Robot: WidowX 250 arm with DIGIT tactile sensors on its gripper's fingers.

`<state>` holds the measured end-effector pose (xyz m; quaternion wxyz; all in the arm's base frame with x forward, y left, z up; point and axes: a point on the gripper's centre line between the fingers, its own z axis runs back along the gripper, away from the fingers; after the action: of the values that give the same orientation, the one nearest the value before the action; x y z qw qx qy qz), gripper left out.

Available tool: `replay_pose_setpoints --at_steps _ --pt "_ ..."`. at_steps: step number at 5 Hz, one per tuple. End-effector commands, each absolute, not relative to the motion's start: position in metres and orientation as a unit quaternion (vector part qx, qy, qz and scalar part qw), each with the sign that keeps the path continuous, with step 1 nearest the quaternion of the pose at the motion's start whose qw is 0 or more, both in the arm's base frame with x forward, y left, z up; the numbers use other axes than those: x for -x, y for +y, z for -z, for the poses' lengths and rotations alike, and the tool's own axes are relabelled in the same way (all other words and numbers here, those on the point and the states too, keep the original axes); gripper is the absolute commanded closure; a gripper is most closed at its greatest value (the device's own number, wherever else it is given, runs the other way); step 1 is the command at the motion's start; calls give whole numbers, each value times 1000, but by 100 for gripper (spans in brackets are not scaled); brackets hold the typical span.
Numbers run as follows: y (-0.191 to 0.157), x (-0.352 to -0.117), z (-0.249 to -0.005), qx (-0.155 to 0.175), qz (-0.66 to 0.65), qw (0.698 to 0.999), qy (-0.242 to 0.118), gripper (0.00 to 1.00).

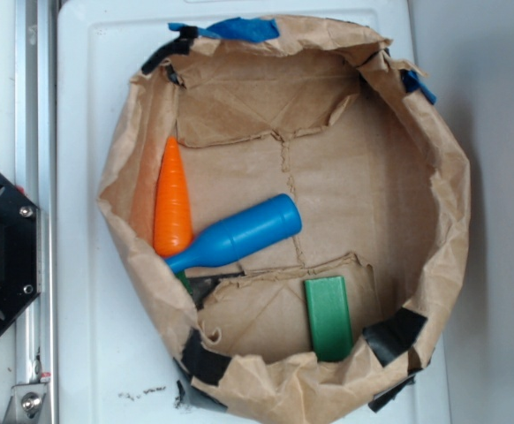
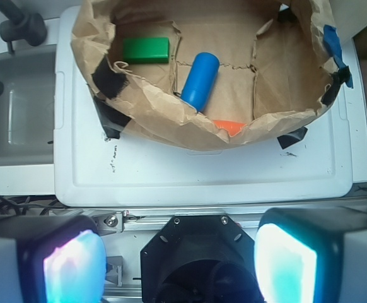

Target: Grab the green block.

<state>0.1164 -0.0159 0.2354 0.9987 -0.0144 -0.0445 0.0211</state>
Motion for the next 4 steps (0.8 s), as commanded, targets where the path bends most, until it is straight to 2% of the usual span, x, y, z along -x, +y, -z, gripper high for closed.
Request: replay_pose_setpoints --at_steps 1,3,4 --pt "-16 -116 -235 14 -21 999 -44 0" --pt "-30 -171 -208 22 63 998 -12 0" --pt "-31 -192 -202 34 123 992 -8 0"
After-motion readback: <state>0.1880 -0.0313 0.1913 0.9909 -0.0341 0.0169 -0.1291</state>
